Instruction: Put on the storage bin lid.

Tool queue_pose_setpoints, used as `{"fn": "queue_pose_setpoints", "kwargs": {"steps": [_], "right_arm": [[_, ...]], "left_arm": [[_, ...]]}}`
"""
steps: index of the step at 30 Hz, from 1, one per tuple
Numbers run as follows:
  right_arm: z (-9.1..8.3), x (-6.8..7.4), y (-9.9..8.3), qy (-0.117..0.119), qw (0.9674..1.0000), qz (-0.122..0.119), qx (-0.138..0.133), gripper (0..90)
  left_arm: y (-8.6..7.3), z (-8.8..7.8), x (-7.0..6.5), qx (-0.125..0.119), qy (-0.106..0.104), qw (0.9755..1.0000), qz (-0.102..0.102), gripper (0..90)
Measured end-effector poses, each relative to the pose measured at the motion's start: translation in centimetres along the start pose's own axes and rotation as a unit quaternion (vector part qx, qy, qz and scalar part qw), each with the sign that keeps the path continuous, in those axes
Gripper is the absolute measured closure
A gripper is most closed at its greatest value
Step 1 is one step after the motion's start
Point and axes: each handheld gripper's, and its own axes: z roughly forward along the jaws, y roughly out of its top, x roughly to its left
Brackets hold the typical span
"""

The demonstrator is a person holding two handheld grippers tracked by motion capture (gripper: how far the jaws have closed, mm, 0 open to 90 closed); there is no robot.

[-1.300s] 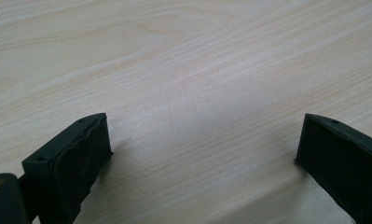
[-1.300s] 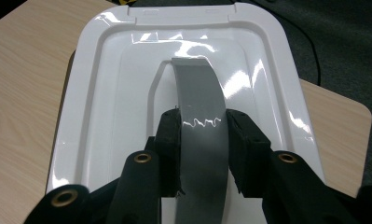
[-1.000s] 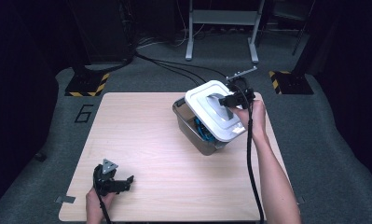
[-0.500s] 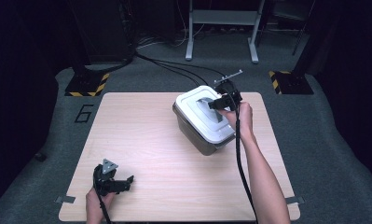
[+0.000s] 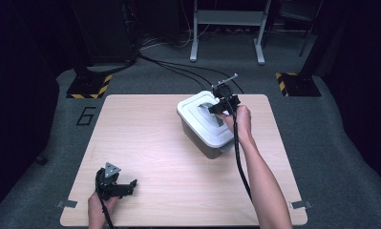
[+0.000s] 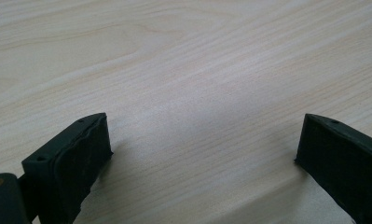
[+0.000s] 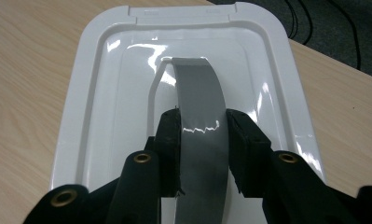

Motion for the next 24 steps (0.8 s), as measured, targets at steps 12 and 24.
{"fn": "queue_pose_setpoints", "kwargs": {"steps": [12,24], "right_arm": [[0.6,0.4,-0.2,-0.002,1.0,-0.007,0.003,66.0],[-0.7,0.3,-0.5,0.011,0.9999,0.002,-0.011,34.0]], "left_arm": [[0.0,0.0,0.0,0.002,-0.002,1.0,0.001,3.0],[0.0,0.0,0.0,0.001,-0.002,1.0,-0.003,3.0]]}}
